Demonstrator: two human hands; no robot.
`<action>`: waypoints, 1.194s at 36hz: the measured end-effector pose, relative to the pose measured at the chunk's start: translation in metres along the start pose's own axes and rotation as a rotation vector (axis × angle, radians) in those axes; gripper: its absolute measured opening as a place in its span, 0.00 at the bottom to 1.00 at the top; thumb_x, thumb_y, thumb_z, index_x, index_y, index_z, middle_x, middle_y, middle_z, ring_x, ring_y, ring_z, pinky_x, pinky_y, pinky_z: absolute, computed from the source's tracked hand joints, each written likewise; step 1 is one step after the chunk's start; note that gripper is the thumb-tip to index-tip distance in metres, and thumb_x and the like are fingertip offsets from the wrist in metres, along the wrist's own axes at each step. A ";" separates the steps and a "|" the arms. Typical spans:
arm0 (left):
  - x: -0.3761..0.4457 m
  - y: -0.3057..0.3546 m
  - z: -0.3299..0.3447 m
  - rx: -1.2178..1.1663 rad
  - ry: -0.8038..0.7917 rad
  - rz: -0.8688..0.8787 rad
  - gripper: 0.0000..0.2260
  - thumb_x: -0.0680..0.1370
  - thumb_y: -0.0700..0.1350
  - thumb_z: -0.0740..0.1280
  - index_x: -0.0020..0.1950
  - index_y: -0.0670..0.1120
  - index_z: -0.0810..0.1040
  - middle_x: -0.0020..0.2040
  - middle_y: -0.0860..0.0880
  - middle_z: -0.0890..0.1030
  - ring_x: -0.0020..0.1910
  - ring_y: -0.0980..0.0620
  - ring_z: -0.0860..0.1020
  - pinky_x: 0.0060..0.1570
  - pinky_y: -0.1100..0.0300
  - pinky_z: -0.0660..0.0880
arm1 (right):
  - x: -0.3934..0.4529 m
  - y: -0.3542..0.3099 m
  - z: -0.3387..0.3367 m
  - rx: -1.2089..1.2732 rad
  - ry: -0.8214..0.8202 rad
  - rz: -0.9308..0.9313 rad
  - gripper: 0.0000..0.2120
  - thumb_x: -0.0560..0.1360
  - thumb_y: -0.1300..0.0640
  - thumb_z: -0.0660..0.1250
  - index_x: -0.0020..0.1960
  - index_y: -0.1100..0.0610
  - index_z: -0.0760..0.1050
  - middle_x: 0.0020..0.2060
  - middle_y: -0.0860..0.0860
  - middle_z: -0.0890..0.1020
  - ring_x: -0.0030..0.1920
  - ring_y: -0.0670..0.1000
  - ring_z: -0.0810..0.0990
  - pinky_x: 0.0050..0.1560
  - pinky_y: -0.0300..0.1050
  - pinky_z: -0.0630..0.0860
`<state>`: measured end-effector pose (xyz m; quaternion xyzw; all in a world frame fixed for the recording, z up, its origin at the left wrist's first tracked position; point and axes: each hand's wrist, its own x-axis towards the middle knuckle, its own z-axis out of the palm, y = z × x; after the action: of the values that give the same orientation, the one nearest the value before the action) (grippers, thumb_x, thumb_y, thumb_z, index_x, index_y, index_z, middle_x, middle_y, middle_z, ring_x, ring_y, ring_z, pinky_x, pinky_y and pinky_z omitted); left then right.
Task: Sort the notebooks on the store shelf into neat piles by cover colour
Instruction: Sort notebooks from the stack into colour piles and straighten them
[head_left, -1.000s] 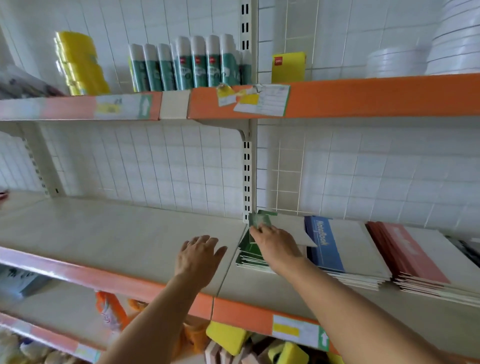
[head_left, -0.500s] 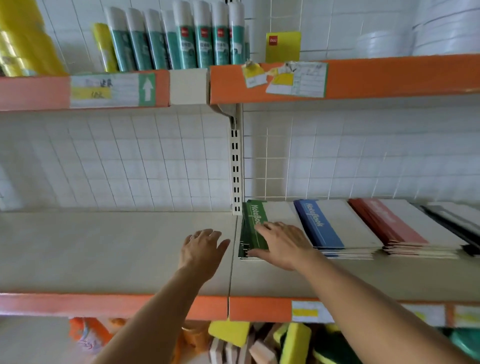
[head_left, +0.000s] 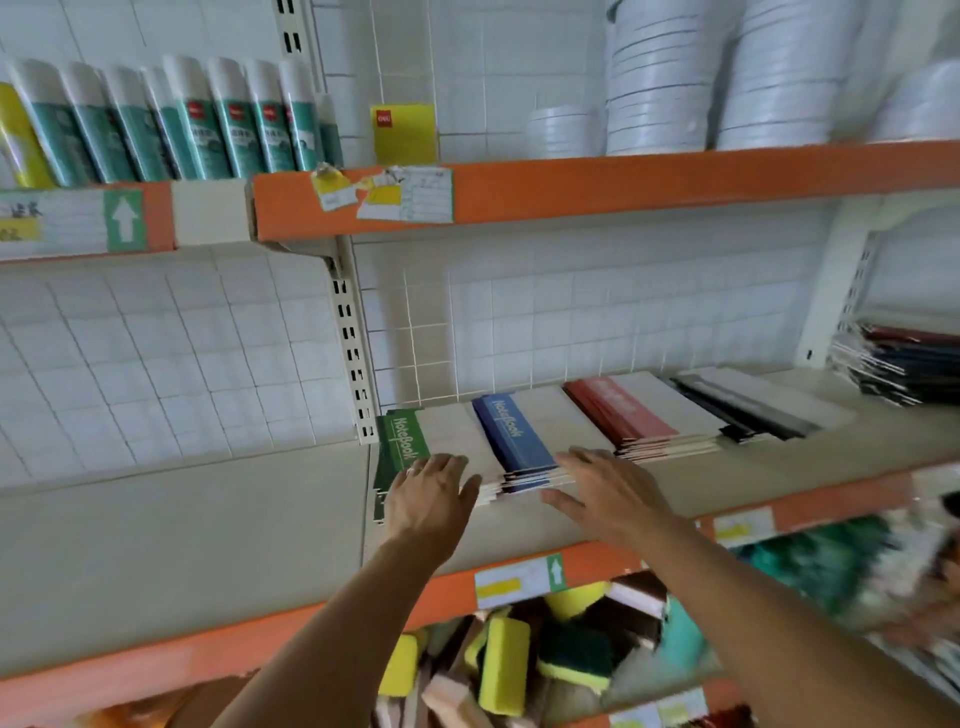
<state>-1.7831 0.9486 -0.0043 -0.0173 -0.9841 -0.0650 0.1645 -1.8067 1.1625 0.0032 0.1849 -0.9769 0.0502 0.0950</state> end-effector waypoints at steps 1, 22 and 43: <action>0.001 0.011 0.000 0.006 -0.006 0.022 0.19 0.82 0.56 0.51 0.70 0.54 0.69 0.69 0.54 0.71 0.68 0.52 0.68 0.64 0.57 0.63 | -0.008 0.011 -0.003 0.010 0.004 0.026 0.30 0.77 0.34 0.52 0.74 0.49 0.61 0.73 0.48 0.66 0.70 0.51 0.67 0.64 0.45 0.66; -0.038 0.304 0.045 -0.055 -0.117 0.262 0.18 0.82 0.57 0.53 0.69 0.54 0.70 0.70 0.54 0.70 0.69 0.52 0.66 0.65 0.58 0.61 | -0.209 0.256 -0.050 -0.042 -0.023 0.304 0.39 0.73 0.29 0.42 0.75 0.51 0.61 0.73 0.47 0.67 0.70 0.49 0.67 0.65 0.44 0.66; 0.022 0.504 0.097 -0.136 -0.156 0.454 0.19 0.82 0.56 0.51 0.68 0.53 0.70 0.69 0.54 0.70 0.69 0.52 0.66 0.66 0.56 0.62 | -0.258 0.444 -0.077 -0.100 0.020 0.537 0.28 0.79 0.37 0.52 0.75 0.48 0.60 0.70 0.46 0.69 0.68 0.48 0.69 0.63 0.42 0.67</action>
<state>-1.8071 1.4618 -0.0269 -0.2542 -0.9580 -0.0911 0.0968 -1.7229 1.6745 -0.0023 -0.0863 -0.9912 0.0273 0.0967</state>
